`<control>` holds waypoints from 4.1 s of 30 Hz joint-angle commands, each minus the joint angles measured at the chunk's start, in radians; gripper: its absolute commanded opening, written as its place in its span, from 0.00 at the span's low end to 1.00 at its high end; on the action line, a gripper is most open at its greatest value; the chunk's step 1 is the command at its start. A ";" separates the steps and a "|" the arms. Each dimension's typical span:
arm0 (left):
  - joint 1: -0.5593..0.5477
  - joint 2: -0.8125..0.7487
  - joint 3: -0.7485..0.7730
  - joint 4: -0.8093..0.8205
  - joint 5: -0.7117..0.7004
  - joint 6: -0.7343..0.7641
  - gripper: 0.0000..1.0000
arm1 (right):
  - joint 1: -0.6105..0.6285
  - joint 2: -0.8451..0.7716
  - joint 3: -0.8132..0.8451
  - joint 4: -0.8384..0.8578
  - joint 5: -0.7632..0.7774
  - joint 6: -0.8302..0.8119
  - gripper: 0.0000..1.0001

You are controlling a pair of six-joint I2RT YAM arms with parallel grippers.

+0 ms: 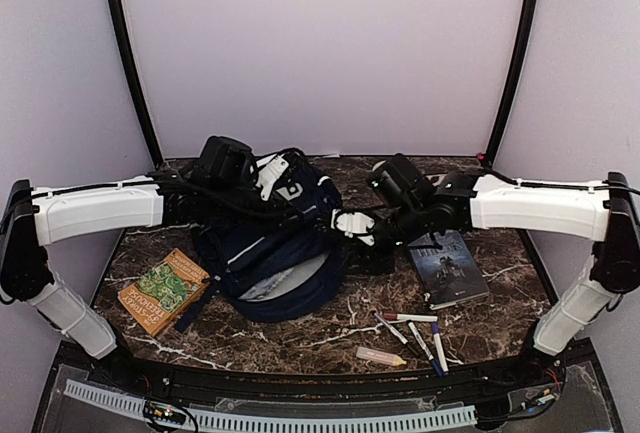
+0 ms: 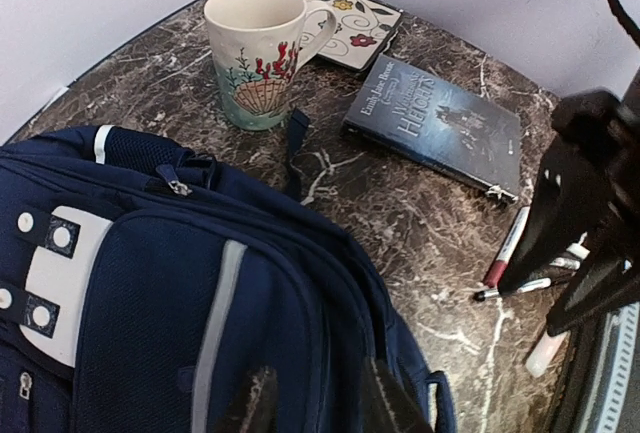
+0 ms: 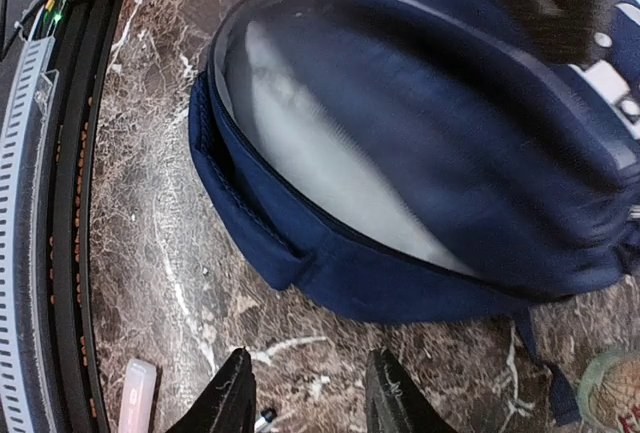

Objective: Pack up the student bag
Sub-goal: Place the largest pocket of the bag in the student bag, then pick up the book at the center of the board.

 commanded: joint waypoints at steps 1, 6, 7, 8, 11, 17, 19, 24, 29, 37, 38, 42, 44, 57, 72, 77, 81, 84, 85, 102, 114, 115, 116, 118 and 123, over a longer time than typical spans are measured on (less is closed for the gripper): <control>-0.058 -0.016 0.058 -0.039 0.043 -0.046 0.37 | -0.104 -0.143 -0.041 -0.072 -0.073 0.030 0.39; -0.125 -0.016 0.131 -0.070 0.010 -0.090 0.48 | -0.269 -0.254 -0.127 -0.125 -0.050 0.038 0.39; -0.135 -0.009 0.145 -0.062 -0.007 -0.116 0.48 | -0.306 -0.272 -0.143 -0.126 -0.037 0.046 0.39; -0.146 0.002 0.155 -0.046 -0.017 -0.148 0.49 | -0.342 -0.288 -0.157 -0.127 -0.025 0.057 0.39; -0.181 0.046 0.162 0.053 -0.041 -0.275 0.50 | -0.469 -0.313 -0.170 -0.169 -0.011 0.067 0.39; -0.241 0.217 0.184 0.292 -0.030 -0.493 0.53 | -0.720 -0.312 -0.199 -0.217 -0.012 0.057 0.48; -0.260 0.280 0.215 0.330 -0.047 -0.549 0.53 | -0.785 -0.305 -0.215 -0.225 0.002 0.053 0.50; -0.304 0.436 0.318 0.334 -0.120 -0.658 0.55 | -0.881 -0.270 -0.233 -0.271 -0.003 0.048 0.51; -0.327 0.584 0.419 0.328 -0.157 -0.826 0.59 | -0.944 -0.219 -0.244 -0.286 0.009 0.033 0.52; -0.334 0.755 0.577 0.259 -0.196 -0.982 0.70 | -1.018 -0.018 -0.177 -0.330 -0.044 -0.016 0.54; -0.334 0.768 0.587 0.255 -0.202 -0.987 0.72 | -1.030 0.013 -0.162 -0.344 -0.072 -0.021 0.54; -0.333 0.820 0.650 0.216 -0.217 -1.002 0.74 | -1.056 0.104 -0.120 -0.378 -0.125 -0.042 0.54; -0.334 0.847 0.682 0.202 -0.214 -1.021 0.74 | -1.057 0.127 -0.112 -0.379 -0.130 -0.051 0.54; -0.331 0.945 0.769 0.159 -0.218 -1.171 0.74 | -1.057 0.249 -0.086 -0.397 -0.162 -0.094 0.53; -0.328 1.040 0.828 0.239 -0.132 -1.353 0.70 | -1.037 0.324 -0.089 -0.422 -0.238 -0.108 0.47; -0.329 1.064 0.855 0.262 -0.120 -1.360 0.68 | -0.985 0.330 -0.112 -0.401 -0.229 -0.092 0.47; -0.329 1.078 0.871 0.281 -0.114 -1.363 0.68 | -0.951 0.333 -0.119 -0.394 -0.232 -0.080 0.46; -0.329 1.081 0.857 0.363 -0.105 -1.355 0.68 | -0.933 0.333 -0.124 -0.389 -0.238 -0.071 0.46; -0.329 1.083 0.847 0.412 -0.099 -1.354 0.68 | -0.927 0.332 -0.127 -0.385 -0.239 -0.068 0.46; -0.332 1.100 0.829 0.656 -0.049 -1.339 0.37 | -0.897 0.329 -0.156 -0.353 -0.229 -0.046 0.45; -0.334 1.050 0.723 0.784 -0.041 -1.300 0.07 | -0.913 0.258 -0.176 -0.358 -0.217 -0.038 0.45; -0.334 1.041 0.706 0.811 -0.041 -1.293 0.05 | -0.921 0.248 -0.176 -0.362 -0.215 -0.036 0.45; -0.334 1.032 0.696 0.830 -0.040 -1.283 0.02 | -0.929 0.240 -0.177 -0.368 -0.212 -0.034 0.46; -0.335 1.013 0.689 0.844 -0.029 -1.248 0.00 | -0.953 0.219 -0.177 -0.384 -0.207 -0.036 0.49; -0.337 0.965 0.661 0.890 0.002 -1.160 0.00 | -1.040 0.151 -0.161 -0.445 -0.204 -0.054 0.55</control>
